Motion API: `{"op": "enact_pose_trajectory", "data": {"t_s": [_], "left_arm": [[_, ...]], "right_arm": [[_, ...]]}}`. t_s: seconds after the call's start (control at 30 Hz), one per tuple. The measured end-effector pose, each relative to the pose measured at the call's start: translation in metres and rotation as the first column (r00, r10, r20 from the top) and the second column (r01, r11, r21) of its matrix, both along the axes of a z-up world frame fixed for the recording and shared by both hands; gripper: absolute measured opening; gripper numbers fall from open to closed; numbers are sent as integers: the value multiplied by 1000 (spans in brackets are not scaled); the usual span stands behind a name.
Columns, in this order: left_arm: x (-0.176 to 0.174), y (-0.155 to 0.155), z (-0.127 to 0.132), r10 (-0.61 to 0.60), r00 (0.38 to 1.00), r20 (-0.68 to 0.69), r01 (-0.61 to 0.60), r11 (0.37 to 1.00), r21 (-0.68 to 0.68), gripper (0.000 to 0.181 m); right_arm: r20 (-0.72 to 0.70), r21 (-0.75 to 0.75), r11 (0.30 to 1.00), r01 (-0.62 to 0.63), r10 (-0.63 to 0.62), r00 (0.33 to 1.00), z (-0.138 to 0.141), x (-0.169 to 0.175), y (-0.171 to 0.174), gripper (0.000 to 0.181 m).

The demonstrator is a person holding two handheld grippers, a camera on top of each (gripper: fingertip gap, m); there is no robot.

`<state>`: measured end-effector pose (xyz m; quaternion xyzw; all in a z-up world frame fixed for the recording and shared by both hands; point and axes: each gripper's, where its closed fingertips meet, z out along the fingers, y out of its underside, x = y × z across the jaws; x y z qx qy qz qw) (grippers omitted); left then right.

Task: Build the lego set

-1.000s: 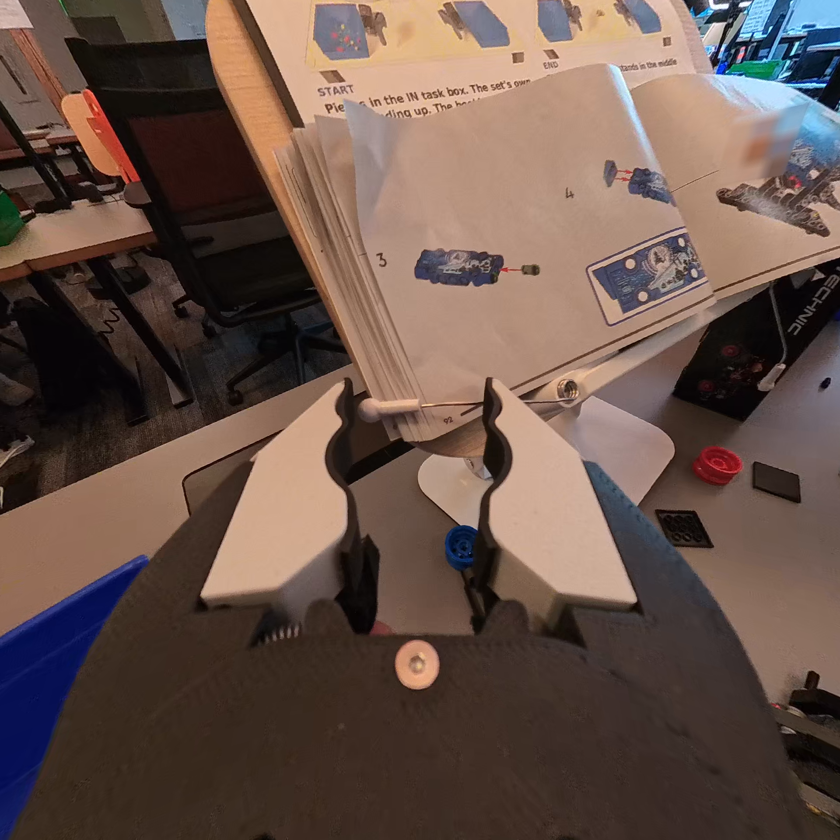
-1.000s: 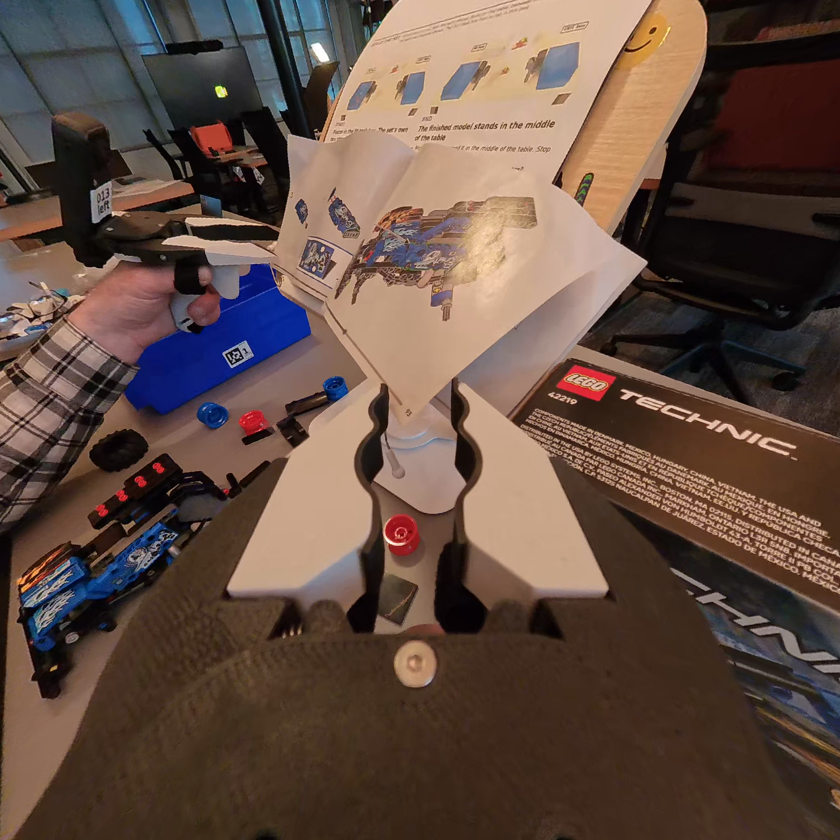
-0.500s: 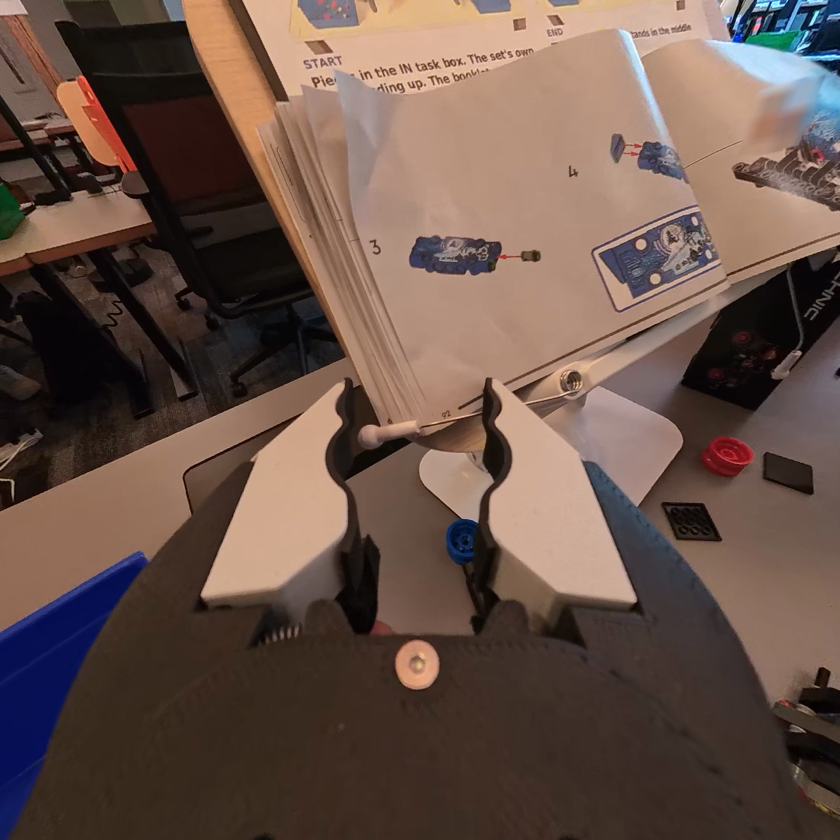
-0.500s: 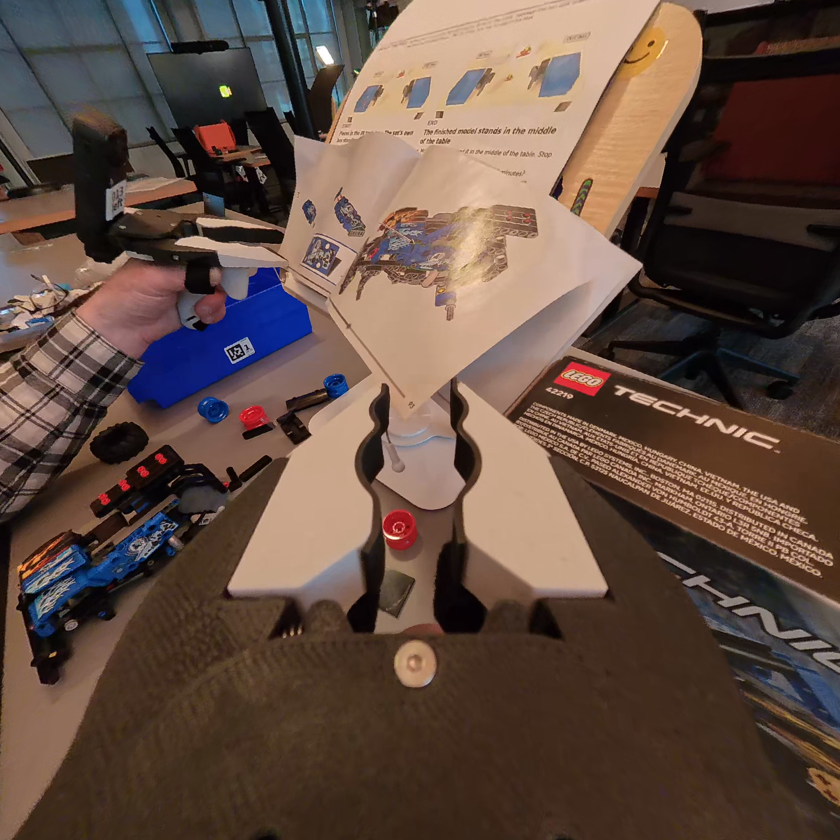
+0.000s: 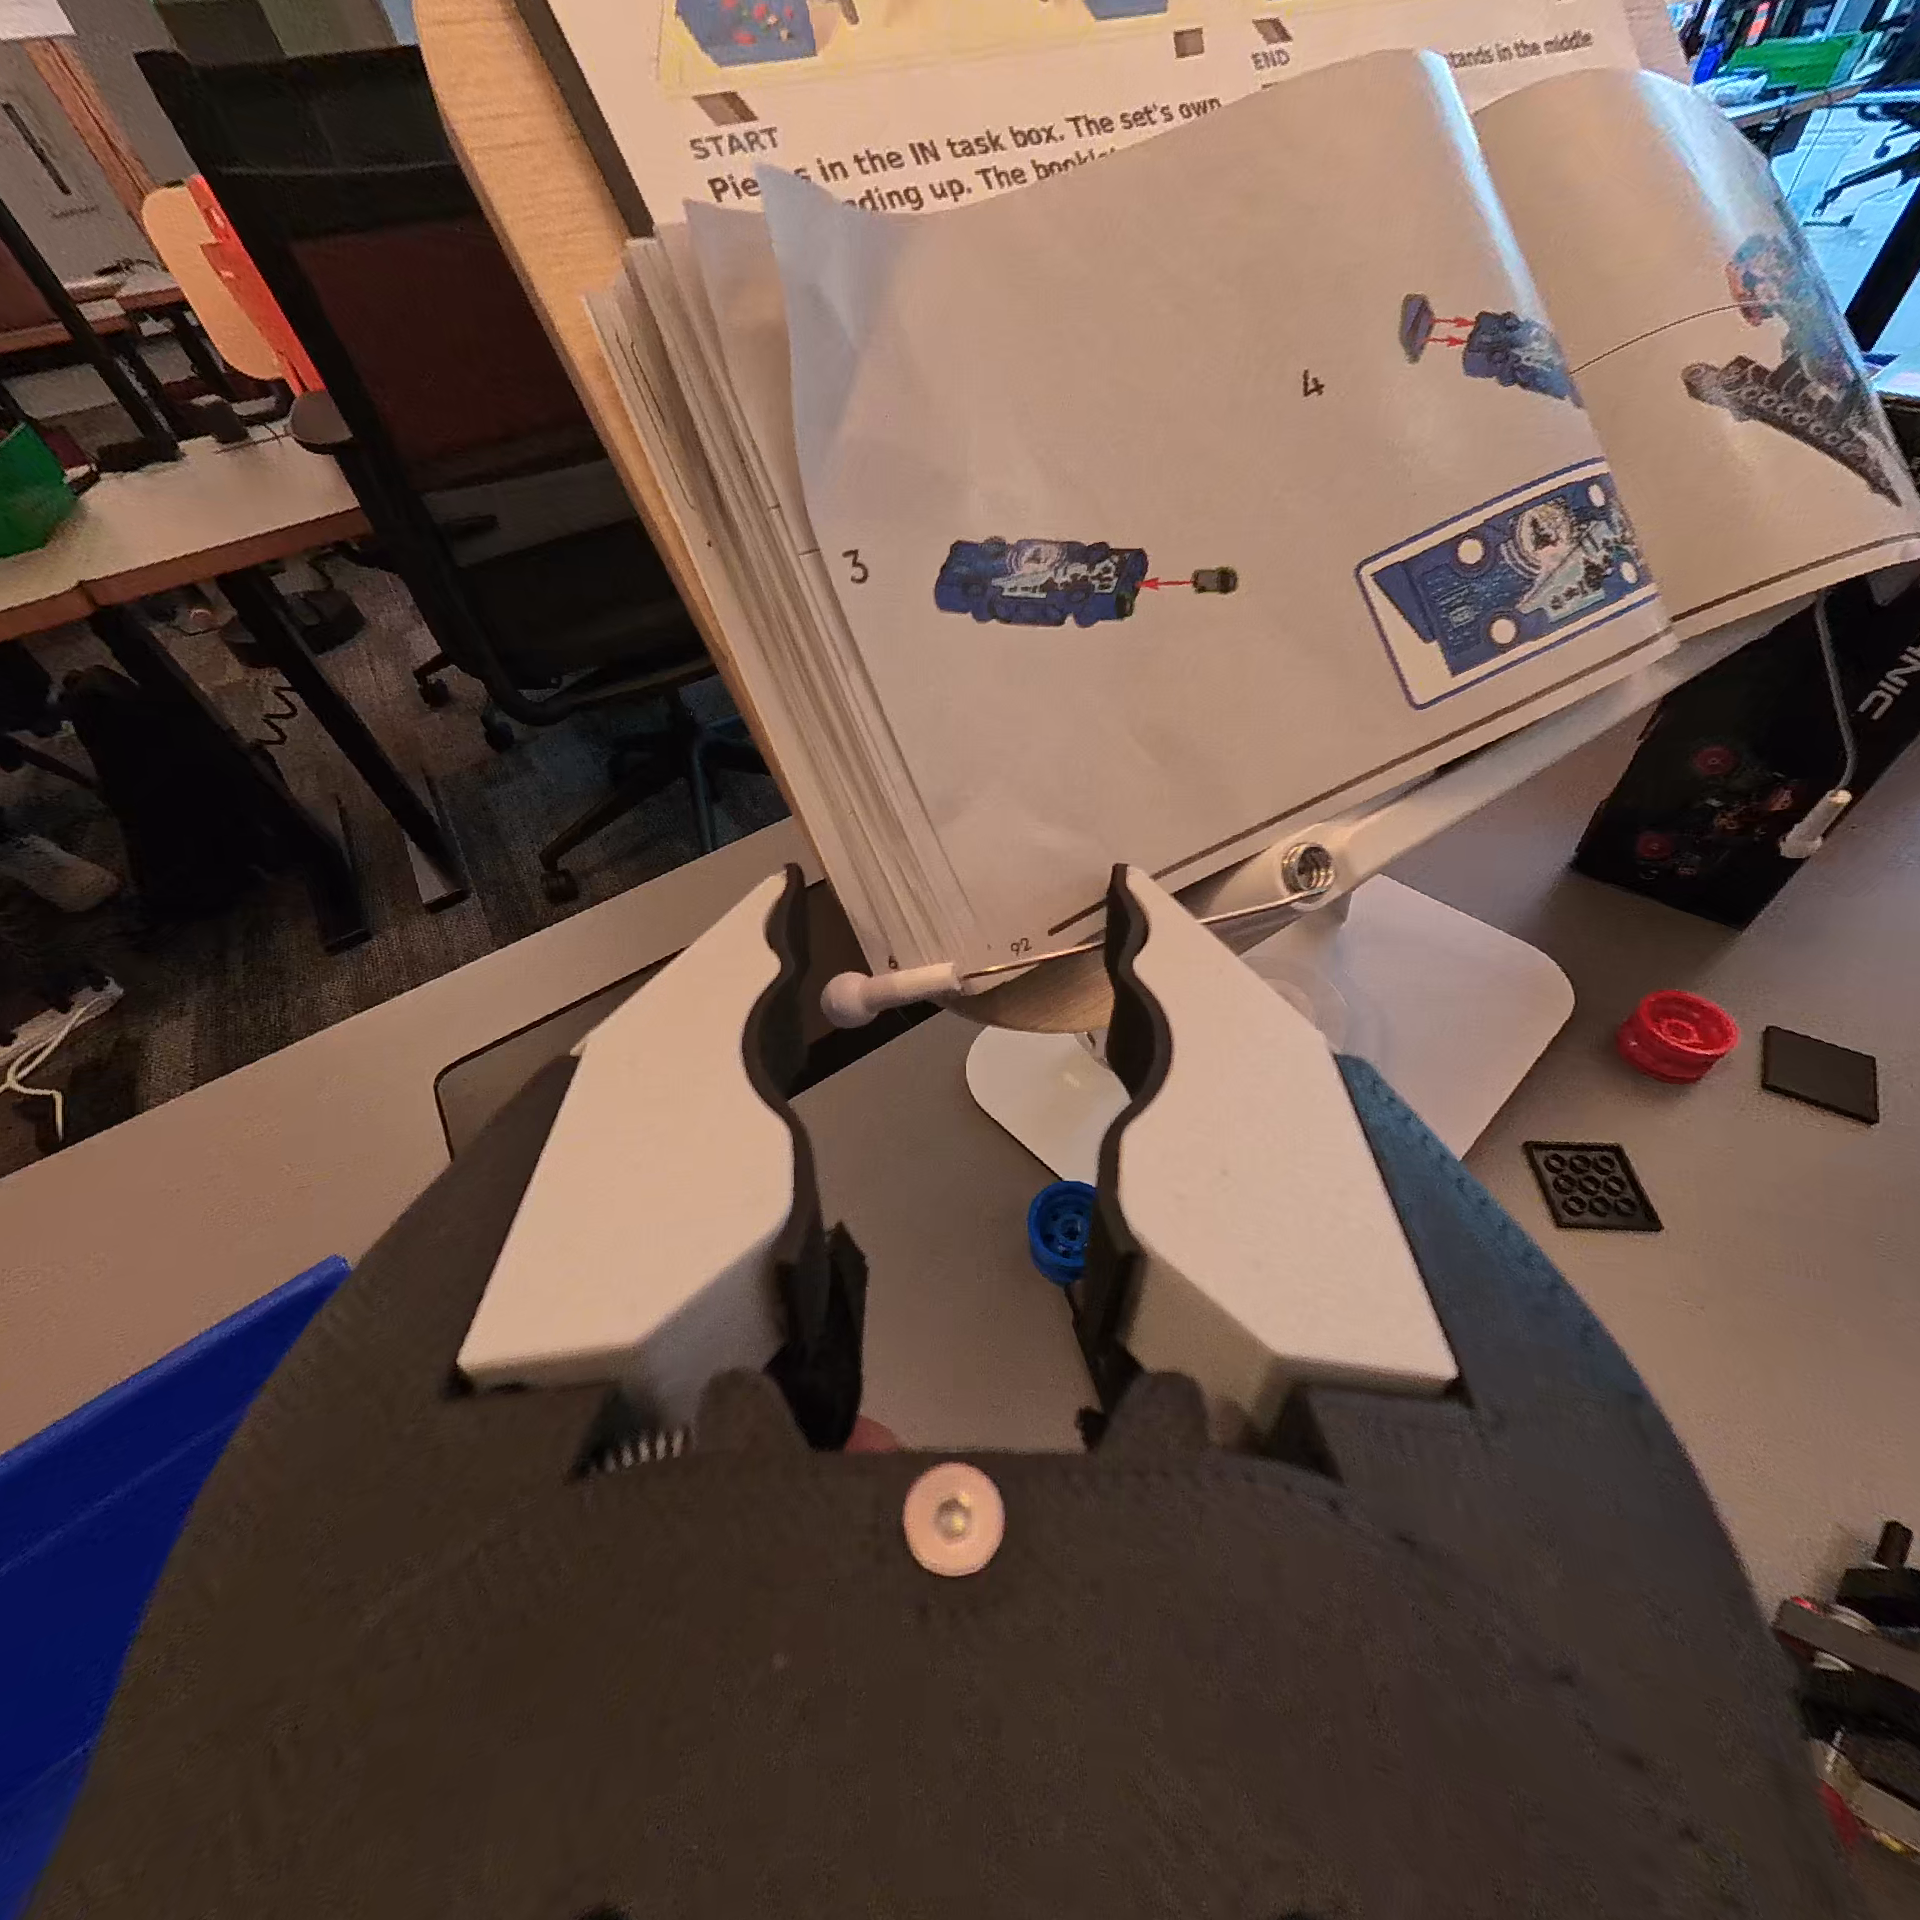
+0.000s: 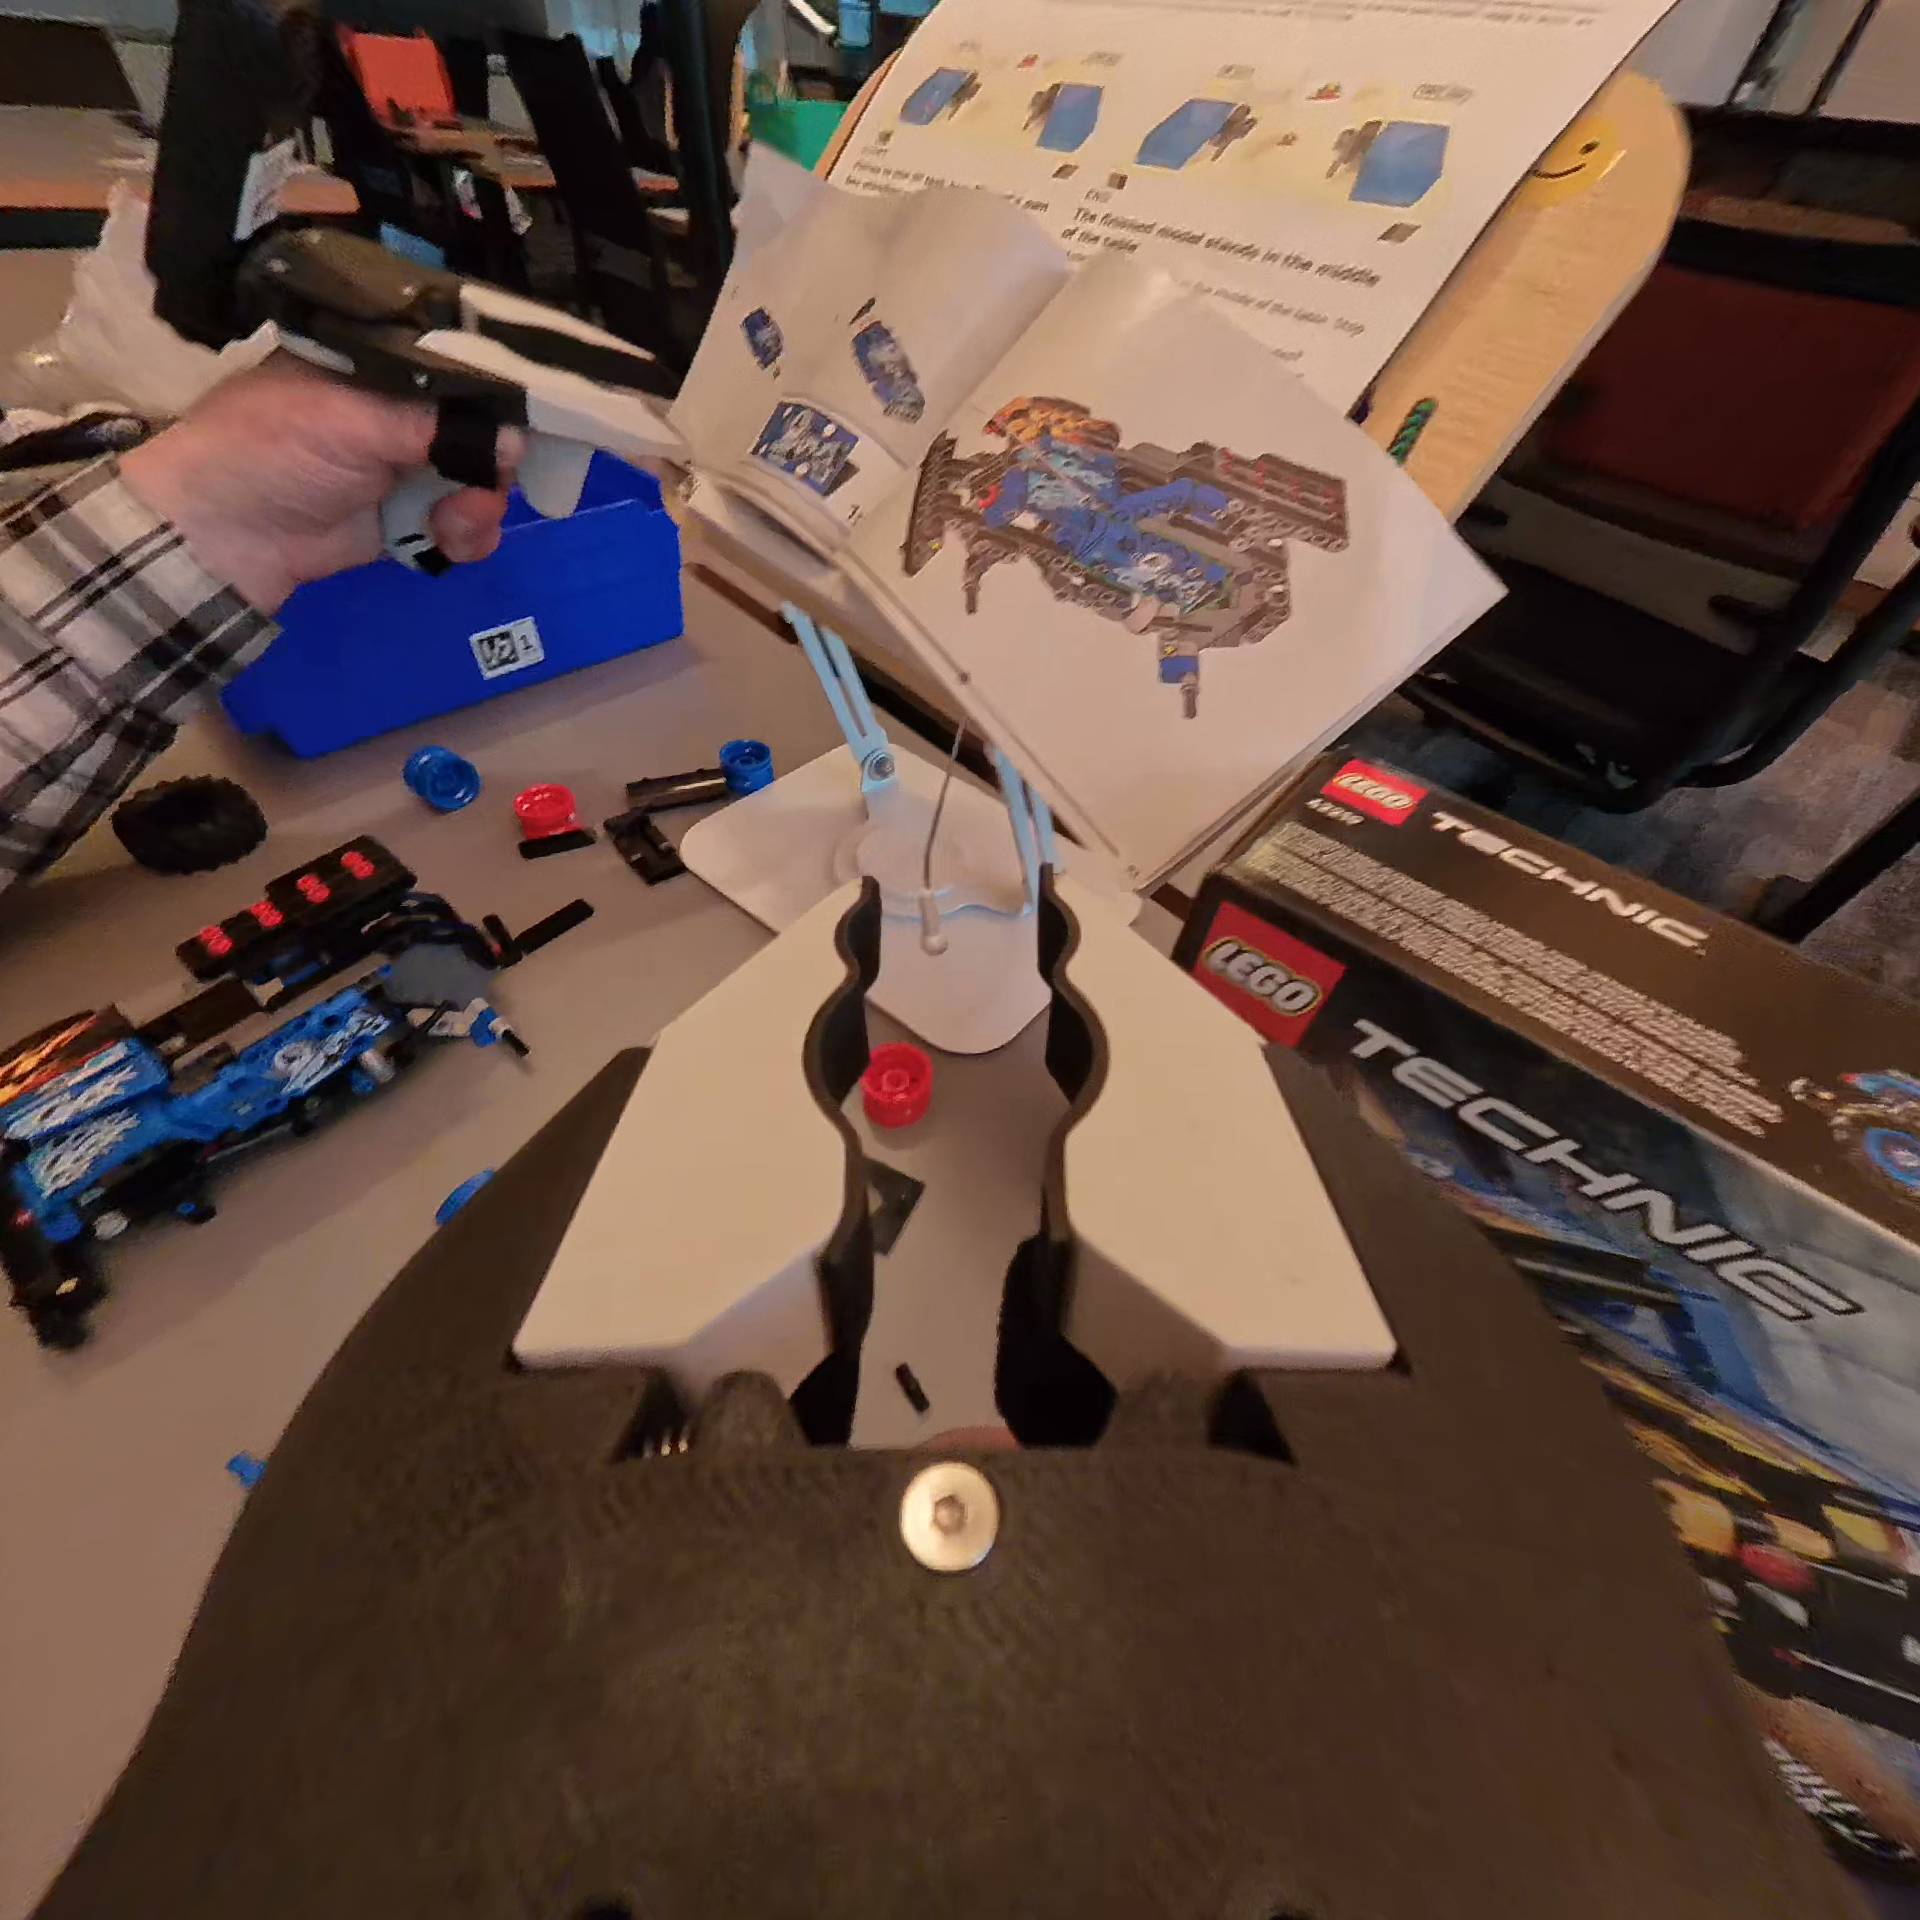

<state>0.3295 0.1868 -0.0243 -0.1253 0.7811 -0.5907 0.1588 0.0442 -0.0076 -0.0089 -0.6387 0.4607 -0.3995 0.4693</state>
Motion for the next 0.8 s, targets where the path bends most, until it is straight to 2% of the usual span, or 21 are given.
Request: {"op": "enact_pose_trajectory", "data": {"t_s": [0.2, 0.47, 0.63, 0.8], "left_arm": [[0, 0, 1, 9, 1000, 12, -9, 1000, 12, 56], [0, 10, 11, 63, 996, 69, -68, 995, 71, 63], [-3, 12, 17, 66, 994, 89, -73, 995, 75, 64], [-1, 10, 12, 68, 994, 91, -76, 993, 89, 64]], "right_arm": [[-123, -67, 980, -187, 178, 976, -36, -15, 39, 24], [-302, -104, 900, -424, 377, 875, -96, -35, 83, 17], [-365, -107, 843, -528, 460, 809, -119, -47, 102, 16], [-426, -122, 812, -570, 476, 769, -139, -52, 109, 17]]}}
